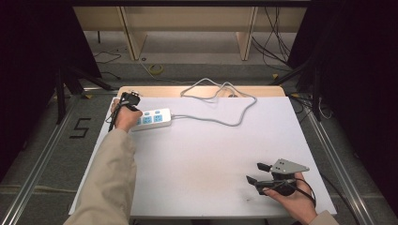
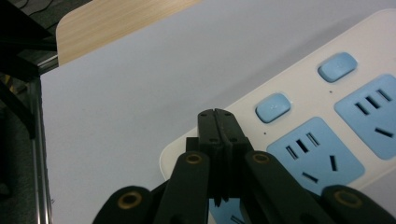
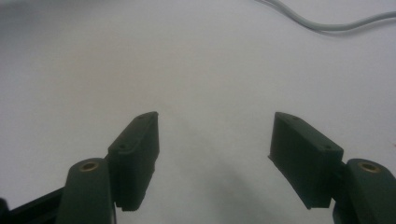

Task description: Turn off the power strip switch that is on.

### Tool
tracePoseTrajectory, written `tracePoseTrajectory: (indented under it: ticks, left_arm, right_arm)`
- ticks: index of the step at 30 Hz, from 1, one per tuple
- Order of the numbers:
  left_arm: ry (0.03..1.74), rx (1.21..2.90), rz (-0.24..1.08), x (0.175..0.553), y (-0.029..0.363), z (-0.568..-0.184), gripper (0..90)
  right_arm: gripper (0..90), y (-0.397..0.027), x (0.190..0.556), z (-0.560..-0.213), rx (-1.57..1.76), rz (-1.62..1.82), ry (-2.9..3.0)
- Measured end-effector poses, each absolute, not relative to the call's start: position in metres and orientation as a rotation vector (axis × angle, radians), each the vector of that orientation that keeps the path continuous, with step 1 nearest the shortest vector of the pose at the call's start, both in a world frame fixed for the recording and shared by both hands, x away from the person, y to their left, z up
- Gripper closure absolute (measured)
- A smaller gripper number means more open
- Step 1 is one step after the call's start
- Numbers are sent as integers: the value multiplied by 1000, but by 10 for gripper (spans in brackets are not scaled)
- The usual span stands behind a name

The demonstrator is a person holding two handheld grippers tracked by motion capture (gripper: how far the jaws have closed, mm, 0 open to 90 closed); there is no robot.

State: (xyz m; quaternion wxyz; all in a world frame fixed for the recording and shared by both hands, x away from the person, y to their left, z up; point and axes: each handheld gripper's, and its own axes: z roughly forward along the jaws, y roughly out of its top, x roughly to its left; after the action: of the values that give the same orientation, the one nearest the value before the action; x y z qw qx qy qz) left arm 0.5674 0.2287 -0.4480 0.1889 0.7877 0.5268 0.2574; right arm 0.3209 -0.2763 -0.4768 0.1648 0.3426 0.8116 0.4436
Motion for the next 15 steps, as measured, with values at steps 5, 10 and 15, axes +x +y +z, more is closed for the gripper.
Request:
tracePoseTrajectory:
  ticks: [5,10,15]
  left_arm:
    - [1481,2148,725,556,238,-445,799]
    - [1446,2083,702,542,240,-435,698]
    - [1407,2107,620,527,236,-429,531]
  right_arm:
    - [336,-275,321,-477,970,1260,2316]
    - [336,-275,321,-477,974,1256,2315]
    - [336,-275,321,-477,975,1253,2314]
